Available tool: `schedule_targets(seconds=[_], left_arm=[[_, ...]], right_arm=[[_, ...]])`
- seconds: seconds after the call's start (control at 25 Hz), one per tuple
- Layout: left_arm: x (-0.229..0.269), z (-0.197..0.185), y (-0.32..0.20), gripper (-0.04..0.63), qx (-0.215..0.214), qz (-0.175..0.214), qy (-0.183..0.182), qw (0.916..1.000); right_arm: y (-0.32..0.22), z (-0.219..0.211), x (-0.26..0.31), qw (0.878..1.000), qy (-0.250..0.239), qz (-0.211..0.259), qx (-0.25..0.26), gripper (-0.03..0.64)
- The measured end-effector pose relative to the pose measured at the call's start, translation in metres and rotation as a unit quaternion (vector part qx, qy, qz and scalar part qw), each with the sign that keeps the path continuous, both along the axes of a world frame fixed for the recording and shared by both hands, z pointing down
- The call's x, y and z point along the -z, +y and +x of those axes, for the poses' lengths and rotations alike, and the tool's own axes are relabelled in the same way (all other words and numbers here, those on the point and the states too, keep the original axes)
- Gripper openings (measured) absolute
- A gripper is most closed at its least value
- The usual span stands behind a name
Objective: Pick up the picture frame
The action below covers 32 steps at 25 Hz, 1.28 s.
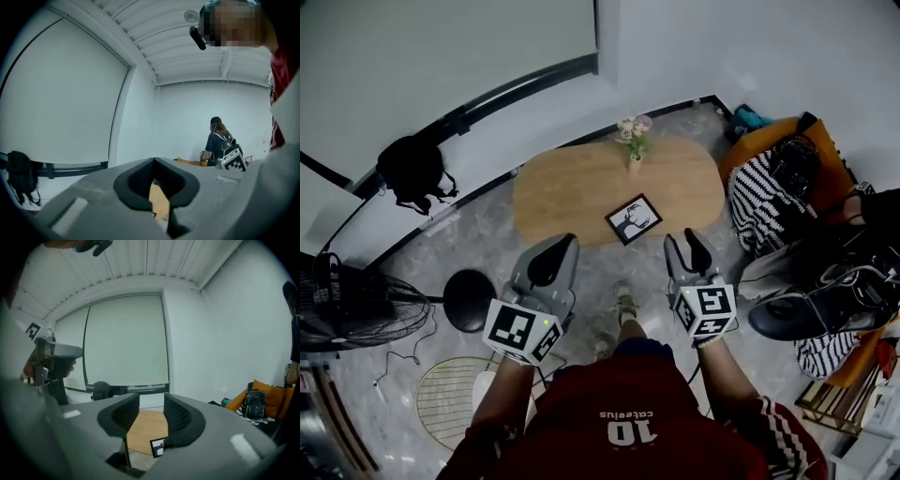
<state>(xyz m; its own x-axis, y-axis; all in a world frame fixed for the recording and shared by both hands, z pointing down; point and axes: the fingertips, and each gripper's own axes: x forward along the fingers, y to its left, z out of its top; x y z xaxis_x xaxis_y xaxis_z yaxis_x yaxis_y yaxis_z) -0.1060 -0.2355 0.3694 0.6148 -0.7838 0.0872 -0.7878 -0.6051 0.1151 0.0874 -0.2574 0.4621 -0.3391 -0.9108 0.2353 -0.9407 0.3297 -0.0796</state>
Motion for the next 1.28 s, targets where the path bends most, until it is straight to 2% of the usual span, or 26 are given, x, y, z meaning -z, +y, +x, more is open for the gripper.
schedule_targets(seconds=[0.28, 0.64, 0.88, 1.08, 1.28], left_arm=[[-0.025, 0.001, -0.028, 0.003, 0.01, -0.014, -0.014, 0.9998], [-0.074, 0.009, -0.058, 0.003, 0.011, -0.046, -0.029, 0.9985], [-0.102, 0.002, -0.084, 0.003, 0.023, -0.074, -0.026, 0.9967], [-0.126, 0.001, -0.108, 0.003, 0.027, -0.092, -0.043, 0.9945], [-0.146, -0.001, -0.126, 0.003, 0.029, -0.118, -0.047, 0.9915]], right_arm=[[-0.029, 0.019, -0.084, 0.997, -0.015, -0.053, -0.056, 0.15], [-0.068, 0.021, -0.204, 0.983, -0.051, -0.146, -0.097, 0.15], [-0.09, 0.022, -0.291, 0.963, -0.071, -0.23, -0.125, 0.151], [-0.109, 0.019, -0.353, 0.949, -0.072, -0.279, -0.13, 0.153], [-0.115, 0.014, -0.419, 0.925, -0.077, -0.343, -0.142, 0.161]])
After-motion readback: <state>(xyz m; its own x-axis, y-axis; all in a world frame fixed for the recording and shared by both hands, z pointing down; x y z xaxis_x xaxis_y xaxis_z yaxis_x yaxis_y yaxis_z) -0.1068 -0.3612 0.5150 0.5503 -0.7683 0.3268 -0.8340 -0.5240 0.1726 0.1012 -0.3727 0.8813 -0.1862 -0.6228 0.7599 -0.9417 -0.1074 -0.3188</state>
